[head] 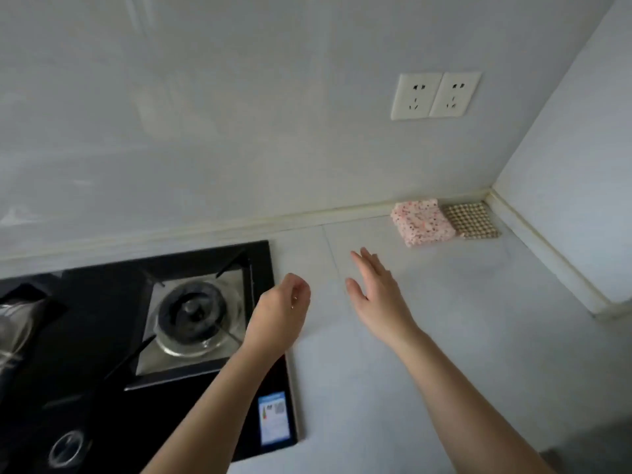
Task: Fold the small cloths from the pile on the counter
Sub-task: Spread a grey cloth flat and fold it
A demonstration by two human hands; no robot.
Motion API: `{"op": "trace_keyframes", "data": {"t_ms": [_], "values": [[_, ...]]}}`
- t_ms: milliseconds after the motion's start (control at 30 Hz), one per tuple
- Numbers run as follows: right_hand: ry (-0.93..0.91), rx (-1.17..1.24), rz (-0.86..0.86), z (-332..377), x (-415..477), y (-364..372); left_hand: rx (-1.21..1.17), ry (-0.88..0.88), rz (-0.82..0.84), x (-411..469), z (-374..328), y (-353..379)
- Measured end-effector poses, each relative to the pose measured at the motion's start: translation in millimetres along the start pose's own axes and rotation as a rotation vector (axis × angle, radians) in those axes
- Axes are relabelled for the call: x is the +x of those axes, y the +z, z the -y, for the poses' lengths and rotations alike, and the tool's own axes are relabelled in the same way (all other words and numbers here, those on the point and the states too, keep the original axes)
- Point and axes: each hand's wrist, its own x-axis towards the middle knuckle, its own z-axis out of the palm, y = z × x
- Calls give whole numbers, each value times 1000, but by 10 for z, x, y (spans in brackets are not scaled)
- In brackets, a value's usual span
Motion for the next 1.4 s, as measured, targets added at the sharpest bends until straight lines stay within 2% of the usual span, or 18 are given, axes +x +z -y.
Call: {"op": "trace_keyframes", "data": {"t_ms": [167,367,633,767,1033,1200,1400], "values": [[-127,140,47,1233,-1024,625,-13,2,-50,-1301,545,-1053],[-223,145,153,2196,-1367,1220,-74,-28,-210,-1956,1184,-1921],[-264,112,292,3073,-1078,2208,-51,-108,-264,-1926,2178,-2802],[-293,120,426,3650,-821,2895,-61,-197,-303,-1882,2763,-3333],[-400,73,667,4988,-465,4099,-41,-435,-516,-2005,3910,-4497],[-445,11,722,5708,-358,4847,-17,-518,-565,-2049,4773,-5217],[-422,-50,738,6692,-320,5902,115,-493,-580,-1971,5956,-6369]]}}
